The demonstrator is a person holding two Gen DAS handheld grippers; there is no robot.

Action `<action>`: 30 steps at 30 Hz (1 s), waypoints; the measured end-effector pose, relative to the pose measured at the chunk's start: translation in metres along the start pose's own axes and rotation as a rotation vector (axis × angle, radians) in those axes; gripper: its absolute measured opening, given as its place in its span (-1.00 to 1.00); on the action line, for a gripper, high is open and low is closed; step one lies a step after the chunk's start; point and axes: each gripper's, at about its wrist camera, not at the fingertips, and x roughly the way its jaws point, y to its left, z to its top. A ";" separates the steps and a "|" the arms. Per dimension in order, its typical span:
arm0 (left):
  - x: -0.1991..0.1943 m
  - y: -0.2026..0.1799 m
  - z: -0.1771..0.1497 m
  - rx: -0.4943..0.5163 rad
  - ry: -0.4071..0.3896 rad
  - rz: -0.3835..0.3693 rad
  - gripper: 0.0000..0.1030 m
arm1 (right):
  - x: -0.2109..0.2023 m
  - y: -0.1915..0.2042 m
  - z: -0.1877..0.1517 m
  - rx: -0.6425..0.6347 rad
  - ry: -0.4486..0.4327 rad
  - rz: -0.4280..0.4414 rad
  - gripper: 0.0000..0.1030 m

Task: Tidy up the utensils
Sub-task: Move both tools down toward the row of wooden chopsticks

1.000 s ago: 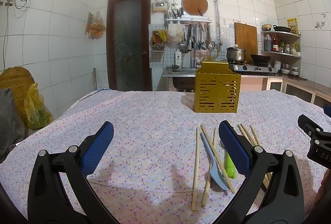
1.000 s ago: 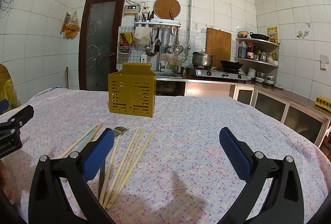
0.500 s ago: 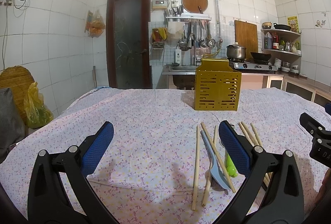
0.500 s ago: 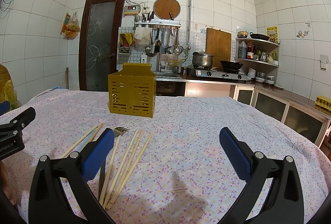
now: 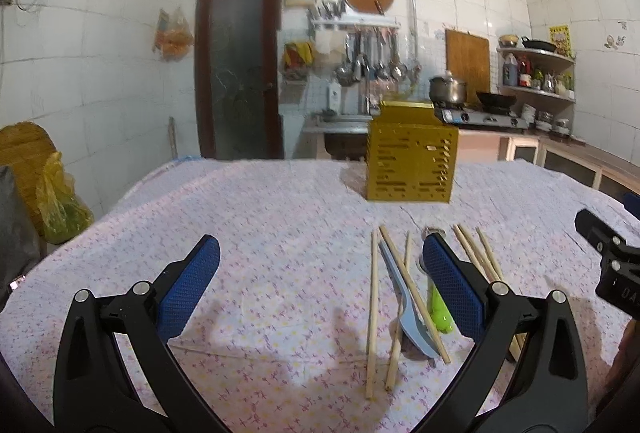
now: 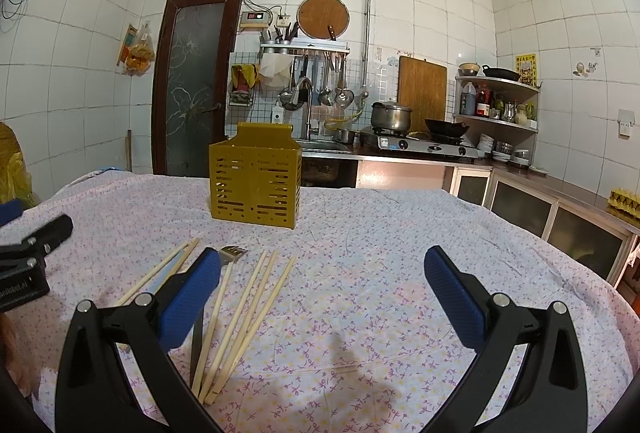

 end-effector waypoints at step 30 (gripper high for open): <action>0.170 -0.002 0.031 0.087 0.470 -0.086 0.90 | 0.156 0.006 0.009 0.028 0.494 -0.026 0.93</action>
